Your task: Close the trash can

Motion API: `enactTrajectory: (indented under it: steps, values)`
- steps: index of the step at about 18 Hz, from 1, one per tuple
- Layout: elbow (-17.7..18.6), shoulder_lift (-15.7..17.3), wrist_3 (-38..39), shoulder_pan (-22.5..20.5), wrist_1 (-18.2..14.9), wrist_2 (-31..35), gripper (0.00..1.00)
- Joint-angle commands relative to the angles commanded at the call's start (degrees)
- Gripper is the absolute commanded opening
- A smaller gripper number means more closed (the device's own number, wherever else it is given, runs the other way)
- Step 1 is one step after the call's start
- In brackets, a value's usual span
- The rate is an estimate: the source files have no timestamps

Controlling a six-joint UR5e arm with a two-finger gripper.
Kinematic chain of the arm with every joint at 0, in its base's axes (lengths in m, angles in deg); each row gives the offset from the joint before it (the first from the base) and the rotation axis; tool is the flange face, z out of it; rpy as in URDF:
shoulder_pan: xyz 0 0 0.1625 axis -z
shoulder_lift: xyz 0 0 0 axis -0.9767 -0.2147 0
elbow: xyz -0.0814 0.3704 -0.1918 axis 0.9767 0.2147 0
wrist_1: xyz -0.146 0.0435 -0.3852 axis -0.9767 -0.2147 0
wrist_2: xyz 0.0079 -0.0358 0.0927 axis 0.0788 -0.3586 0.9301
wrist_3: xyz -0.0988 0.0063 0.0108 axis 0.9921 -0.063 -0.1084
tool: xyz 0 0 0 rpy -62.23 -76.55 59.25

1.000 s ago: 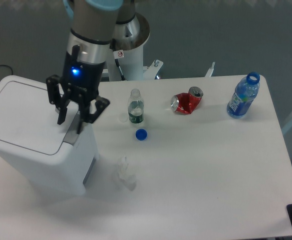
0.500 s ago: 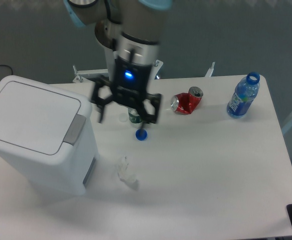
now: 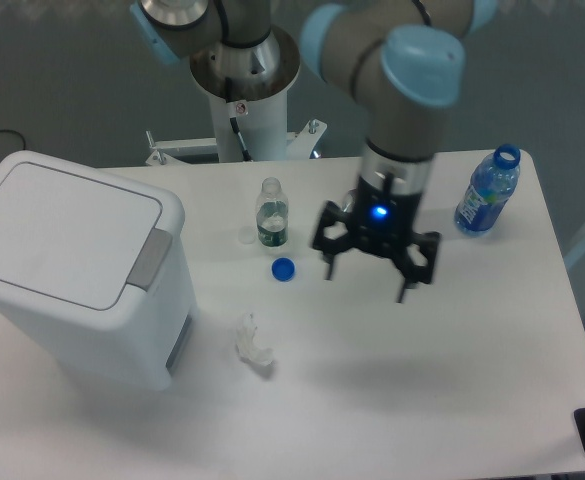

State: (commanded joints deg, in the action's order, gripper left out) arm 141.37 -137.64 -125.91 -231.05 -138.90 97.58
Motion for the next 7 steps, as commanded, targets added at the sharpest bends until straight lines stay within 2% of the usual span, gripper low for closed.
enactTrajectory:
  steps: [3, 6, 7]
  values:
    - [-1.6, -3.3, -7.4, -0.7, 1.7, 2.5, 1.00]
    - [-1.7, -4.5, -8.6, -0.4, 1.8, 8.9, 1.00]
    - [-1.7, -4.8, -8.3, -0.2, 1.9, 9.1, 1.00]
